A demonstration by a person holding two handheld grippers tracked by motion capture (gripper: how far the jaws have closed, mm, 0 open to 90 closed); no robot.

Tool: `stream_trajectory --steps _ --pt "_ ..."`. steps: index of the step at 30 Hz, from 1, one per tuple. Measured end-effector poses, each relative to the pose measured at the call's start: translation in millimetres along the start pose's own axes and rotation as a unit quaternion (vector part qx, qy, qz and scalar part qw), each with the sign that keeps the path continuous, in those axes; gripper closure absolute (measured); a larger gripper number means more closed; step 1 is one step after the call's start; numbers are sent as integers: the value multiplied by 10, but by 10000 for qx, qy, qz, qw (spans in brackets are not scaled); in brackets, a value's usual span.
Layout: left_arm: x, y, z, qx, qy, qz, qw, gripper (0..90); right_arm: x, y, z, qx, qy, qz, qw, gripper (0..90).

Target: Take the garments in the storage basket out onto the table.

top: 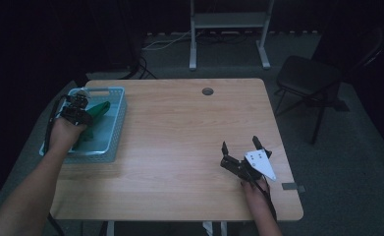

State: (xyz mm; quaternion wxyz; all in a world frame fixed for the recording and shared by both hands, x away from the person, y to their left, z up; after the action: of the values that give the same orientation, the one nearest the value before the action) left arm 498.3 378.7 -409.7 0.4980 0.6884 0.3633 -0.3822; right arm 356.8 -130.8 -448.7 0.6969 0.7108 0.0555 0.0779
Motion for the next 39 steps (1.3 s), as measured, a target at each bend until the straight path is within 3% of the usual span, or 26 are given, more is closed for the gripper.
stream_trajectory --steps 4,5,8,12,24,39 --pt "-62 19 -23 -30 26 71 10000 730 -2 0 -2 -3 -2 -1 10000 3" --pt "-73 20 -24 -38 -64 55 10000 730 -1 0 -1 -5 -2 0 10000 3" --pt "-96 20 -30 -38 -82 55 9999 730 -1 0 -1 -3 -1 -2 10000 3" --pt "-146 25 -47 5 -2 125 9999 729 -2 0 -1 -7 -4 2 10000 3" --pt "-390 82 -127 -129 -84 330 9993 728 -4 0 -2 -13 -22 -5 10000 3" --pt "-472 92 -168 -233 -202 402 9987 726 -4 0 -1 -14 -22 -6 10000 3"
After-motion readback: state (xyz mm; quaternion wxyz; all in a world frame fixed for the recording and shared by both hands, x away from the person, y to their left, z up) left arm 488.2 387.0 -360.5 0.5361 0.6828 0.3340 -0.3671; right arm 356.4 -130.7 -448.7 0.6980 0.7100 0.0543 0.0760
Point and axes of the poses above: each handheld gripper's, and its own axes: x roughly forward along the jaws, y roughly out of its top, z roughly to its right, the point moved 6 cm from there along x, roughly forward along the jaws, and after that the axes turned 2 degrees about z, right-handed, at the moved point
